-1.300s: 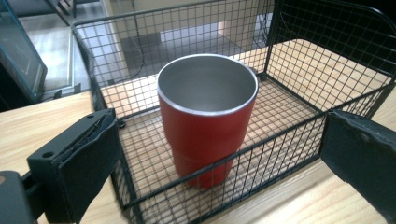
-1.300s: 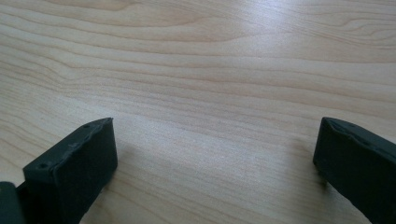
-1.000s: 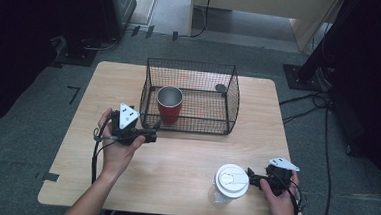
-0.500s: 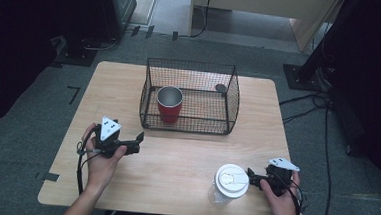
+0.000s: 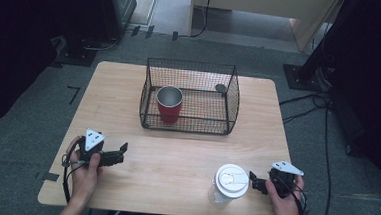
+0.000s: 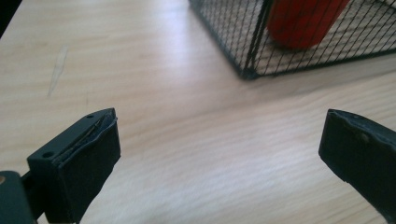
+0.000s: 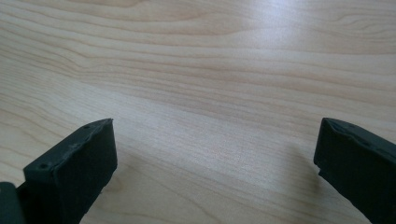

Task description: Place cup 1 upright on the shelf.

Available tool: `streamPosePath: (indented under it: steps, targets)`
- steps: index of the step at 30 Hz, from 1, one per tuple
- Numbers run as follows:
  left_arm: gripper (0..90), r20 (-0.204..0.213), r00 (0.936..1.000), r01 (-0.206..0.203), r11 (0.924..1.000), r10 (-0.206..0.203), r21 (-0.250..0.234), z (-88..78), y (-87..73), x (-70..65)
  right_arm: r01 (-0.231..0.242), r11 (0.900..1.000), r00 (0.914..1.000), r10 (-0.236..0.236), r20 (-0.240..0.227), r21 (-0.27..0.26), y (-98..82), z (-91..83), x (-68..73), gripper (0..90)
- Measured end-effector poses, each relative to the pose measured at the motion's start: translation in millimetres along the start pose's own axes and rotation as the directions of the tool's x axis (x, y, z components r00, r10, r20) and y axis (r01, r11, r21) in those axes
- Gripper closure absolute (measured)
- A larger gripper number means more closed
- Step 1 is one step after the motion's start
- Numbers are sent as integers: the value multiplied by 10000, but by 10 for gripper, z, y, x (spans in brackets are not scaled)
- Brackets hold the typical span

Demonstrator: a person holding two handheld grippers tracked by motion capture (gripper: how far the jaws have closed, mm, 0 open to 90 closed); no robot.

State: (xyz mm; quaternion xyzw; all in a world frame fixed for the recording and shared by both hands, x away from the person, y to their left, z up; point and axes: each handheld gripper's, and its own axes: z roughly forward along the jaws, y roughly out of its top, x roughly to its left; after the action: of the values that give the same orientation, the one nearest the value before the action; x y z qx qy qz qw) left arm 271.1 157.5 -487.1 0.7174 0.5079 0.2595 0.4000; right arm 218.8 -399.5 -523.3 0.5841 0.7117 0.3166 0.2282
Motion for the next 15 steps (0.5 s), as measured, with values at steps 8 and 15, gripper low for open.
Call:
streamPosePath:
  steps: [8,15]
  targets:
    - [0,-441,9989,167,9986,-145,503,-11,-203,149,-137,9989,9997,128,-213,-442,4,-156,15,0]
    - [0,-828,9962,337,9956,-264,879,-61,-332,288,192,9964,9990,-224,-376,-827,23,-334,104,0]
